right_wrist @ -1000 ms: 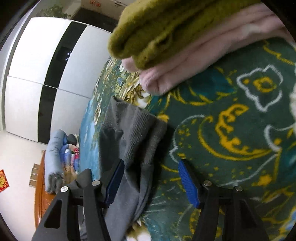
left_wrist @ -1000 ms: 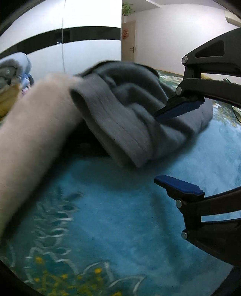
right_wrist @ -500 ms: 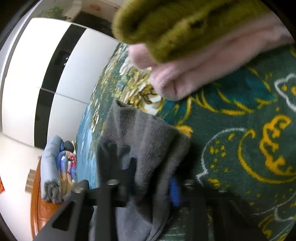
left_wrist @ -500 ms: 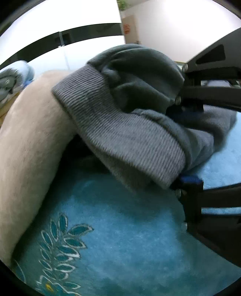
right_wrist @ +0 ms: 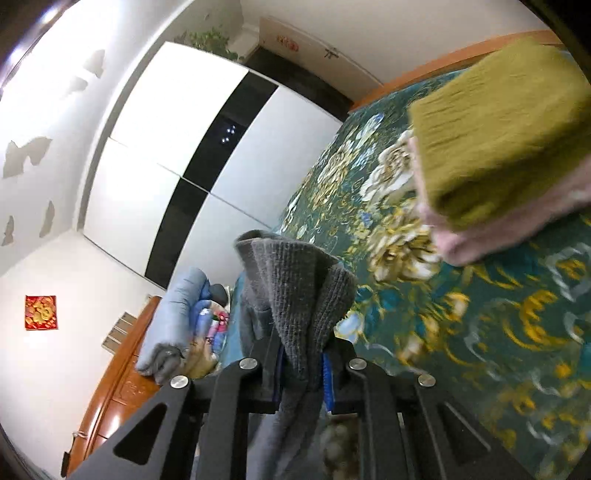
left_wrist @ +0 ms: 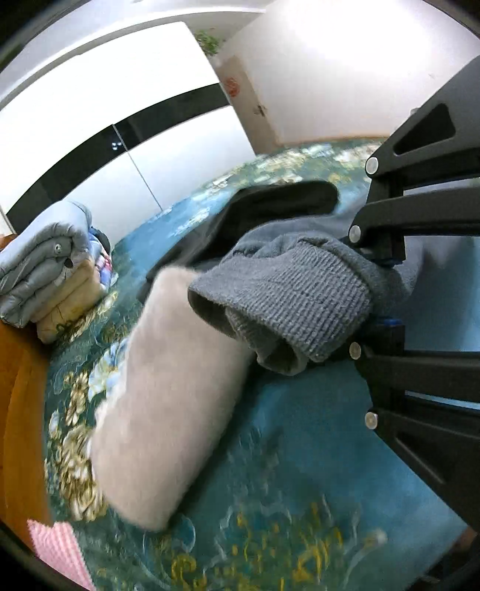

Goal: Fold clothes

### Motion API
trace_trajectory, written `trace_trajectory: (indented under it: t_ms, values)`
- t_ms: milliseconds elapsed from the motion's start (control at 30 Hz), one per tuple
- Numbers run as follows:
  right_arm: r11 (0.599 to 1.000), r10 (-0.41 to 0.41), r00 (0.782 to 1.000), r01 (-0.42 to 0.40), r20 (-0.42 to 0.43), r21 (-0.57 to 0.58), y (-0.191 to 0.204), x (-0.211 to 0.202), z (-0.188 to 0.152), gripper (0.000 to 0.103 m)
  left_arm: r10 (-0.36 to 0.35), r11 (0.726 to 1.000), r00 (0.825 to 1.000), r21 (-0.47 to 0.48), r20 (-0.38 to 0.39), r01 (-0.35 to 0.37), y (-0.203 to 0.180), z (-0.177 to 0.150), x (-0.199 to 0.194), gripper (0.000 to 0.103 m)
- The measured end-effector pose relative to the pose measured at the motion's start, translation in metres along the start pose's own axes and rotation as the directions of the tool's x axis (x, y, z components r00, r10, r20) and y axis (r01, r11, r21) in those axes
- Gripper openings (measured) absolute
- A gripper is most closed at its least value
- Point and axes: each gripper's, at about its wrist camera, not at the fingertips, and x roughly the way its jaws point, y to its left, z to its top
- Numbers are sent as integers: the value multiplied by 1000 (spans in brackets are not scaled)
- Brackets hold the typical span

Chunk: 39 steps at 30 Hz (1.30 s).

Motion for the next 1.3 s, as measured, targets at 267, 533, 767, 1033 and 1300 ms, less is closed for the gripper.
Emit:
trace_trajectory:
  t_ms: [267,533,767,1033,1300]
  values:
    - [928,-233,957,273,-175,256,-123,-12,-69,18,24,969,975,-235,-223,-78,60,-8,93,26]
    - [925,-259,952,292,-161,241,-111,-18,-64,23,24,977,968,-202,-249,-76,68,-9,59,33]
    - [914,-254,955,289,-154,284,-116,-34,-62,26,8,978,970,-200,-243,-59,81,-17,29,48]
    - [909,-254,955,290,-156,300,-127,-37,-72,49,81,986,989,-137,-127,-99,76,-11,-14,52]
    - [916,-226,965,256,-130,307,-134,-33,-67,55,75,984,959,176,-273,-27,-17,-64,38,53]
